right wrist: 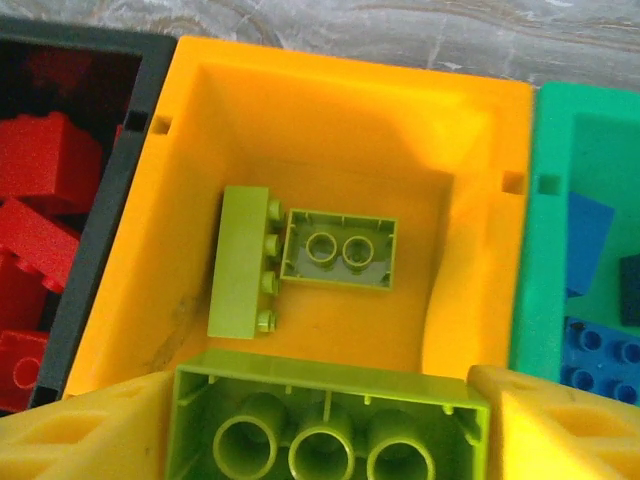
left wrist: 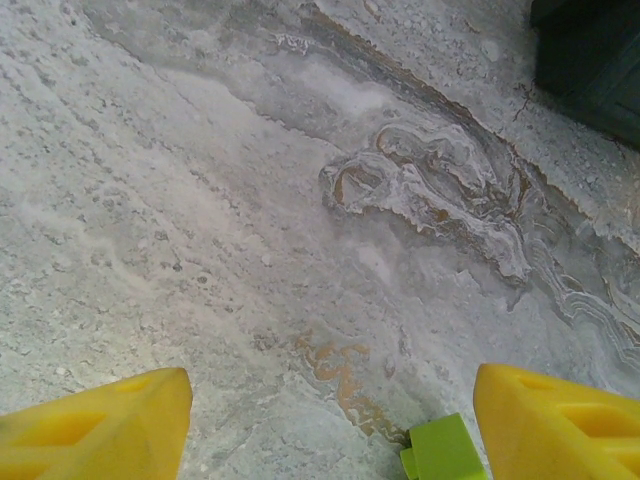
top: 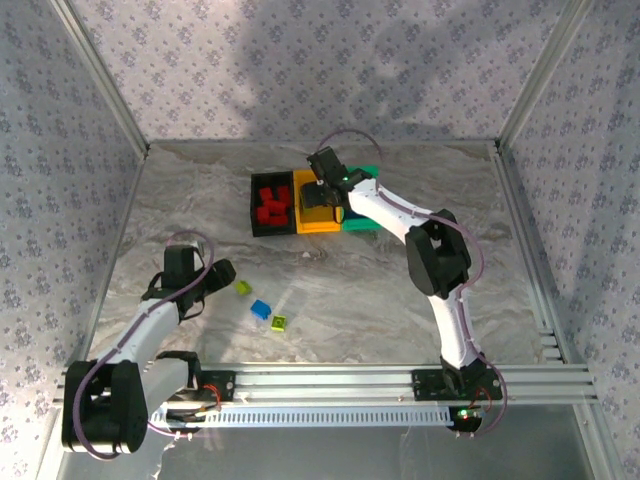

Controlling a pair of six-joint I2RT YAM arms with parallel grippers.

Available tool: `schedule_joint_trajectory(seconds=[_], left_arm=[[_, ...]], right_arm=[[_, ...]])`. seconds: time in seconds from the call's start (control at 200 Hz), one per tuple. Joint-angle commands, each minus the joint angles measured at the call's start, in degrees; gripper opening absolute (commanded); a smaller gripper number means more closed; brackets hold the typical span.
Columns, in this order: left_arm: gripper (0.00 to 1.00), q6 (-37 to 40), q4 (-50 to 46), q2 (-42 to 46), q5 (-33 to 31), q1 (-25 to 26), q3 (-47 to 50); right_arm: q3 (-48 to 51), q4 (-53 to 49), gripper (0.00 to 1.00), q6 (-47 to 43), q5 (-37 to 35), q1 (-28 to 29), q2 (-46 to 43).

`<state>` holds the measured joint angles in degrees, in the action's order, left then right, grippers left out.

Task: Sort the legos into containers by color
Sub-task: Place the lego in the container.

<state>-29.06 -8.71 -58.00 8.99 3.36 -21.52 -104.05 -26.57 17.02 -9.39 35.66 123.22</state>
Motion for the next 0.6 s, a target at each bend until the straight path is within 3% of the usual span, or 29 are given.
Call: schedule_joint_trajectory(seconds=[0.0, 0.34, 0.595], left_arm=[[0.74, 0.2, 1.9, -0.5, 1.3, -0.2, -0.6], [0.75, 0.4, 1.9, -1.4, 2.1, -0.2, -0.8], [0.74, 1.0, 2.8, -2.4, 4.5, 0.0, -1.0]], right_arm=[[-2.4, -1.9, 0.79, 0.1, 0.9, 0.5, -0.4], [2.6, -1.2, 0.8, -1.6, -0.4, 1.6, -4.8], [13.5, 0.0, 0.81, -4.7, -1.9, 2.7, -12.9]])
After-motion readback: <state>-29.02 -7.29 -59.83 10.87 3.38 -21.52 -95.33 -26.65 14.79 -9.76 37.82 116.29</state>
